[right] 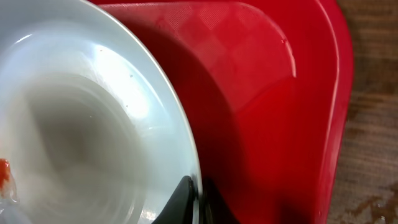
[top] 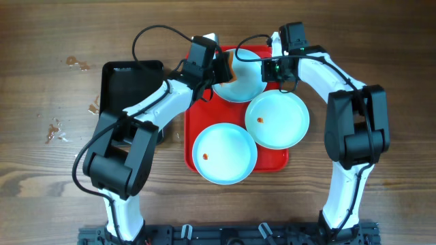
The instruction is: Clean dirty plates on tray and stack at the side
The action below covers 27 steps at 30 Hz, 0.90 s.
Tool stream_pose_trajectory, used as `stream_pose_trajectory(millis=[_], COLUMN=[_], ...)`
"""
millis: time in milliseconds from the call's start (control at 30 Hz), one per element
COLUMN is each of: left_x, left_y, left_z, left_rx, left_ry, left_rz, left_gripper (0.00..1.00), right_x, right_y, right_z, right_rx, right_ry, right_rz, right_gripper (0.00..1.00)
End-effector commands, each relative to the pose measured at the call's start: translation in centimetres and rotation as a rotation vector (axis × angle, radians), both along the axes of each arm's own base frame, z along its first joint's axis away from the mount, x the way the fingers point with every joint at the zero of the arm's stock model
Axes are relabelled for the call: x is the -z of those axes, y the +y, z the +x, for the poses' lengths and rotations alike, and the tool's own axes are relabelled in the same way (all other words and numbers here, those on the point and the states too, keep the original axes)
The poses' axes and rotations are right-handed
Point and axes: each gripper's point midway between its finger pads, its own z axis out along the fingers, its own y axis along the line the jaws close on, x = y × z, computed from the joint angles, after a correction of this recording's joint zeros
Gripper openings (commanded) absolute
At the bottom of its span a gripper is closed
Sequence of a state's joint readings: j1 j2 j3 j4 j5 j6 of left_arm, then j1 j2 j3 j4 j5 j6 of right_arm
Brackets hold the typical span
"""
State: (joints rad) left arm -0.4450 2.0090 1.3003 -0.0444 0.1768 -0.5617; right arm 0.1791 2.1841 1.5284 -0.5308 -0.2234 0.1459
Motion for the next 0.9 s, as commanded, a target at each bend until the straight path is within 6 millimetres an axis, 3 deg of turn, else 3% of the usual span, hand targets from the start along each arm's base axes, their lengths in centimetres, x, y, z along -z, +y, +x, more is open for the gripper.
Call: stream_pose_trajectory(millis=[0, 233, 367, 500, 733, 867], left_x=[2.0, 5.3, 6.7, 10.1, 11.5, 10.9], left_y=[-0.5, -2.3, -2.0, 0.9, 6.9, 9.7], left_z=[-0.1, -0.9, -1.0, -2.1, -2.2, -2.0], left_rx=[-0.104, -0.095, -0.104, -0.120, -0.141, -0.168], left_ry=[0.120, 0.165, 0.183, 0.235, 0.222, 0.221], left_rz=[-0.091, -0.093, -0.073, 0.085, 0.380, 0.535], left_gripper=[0.04, 0.04, 0.04, 0.04, 0.04, 0.04], right_x=[1.2, 1.3, 1.3, 1.4, 1.5, 1.5], right_y=[-0.1, 0.3, 0.3, 0.3, 0.2, 0.2], right_z=[-1.4, -1.7, -1.8, -2.0, -2.4, -2.5], right_rx=[0.018, 0.024, 0.025, 0.024, 0.024, 0.024], right_ry=[0.056, 0.068, 0.072, 0.082, 0.101, 0.102], right_rz=[-0.043, -0.039, -0.039, -0.042, -0.046, -0.046], right_gripper=[0.06, 0.06, 0.06, 0.05, 0.05, 0.04])
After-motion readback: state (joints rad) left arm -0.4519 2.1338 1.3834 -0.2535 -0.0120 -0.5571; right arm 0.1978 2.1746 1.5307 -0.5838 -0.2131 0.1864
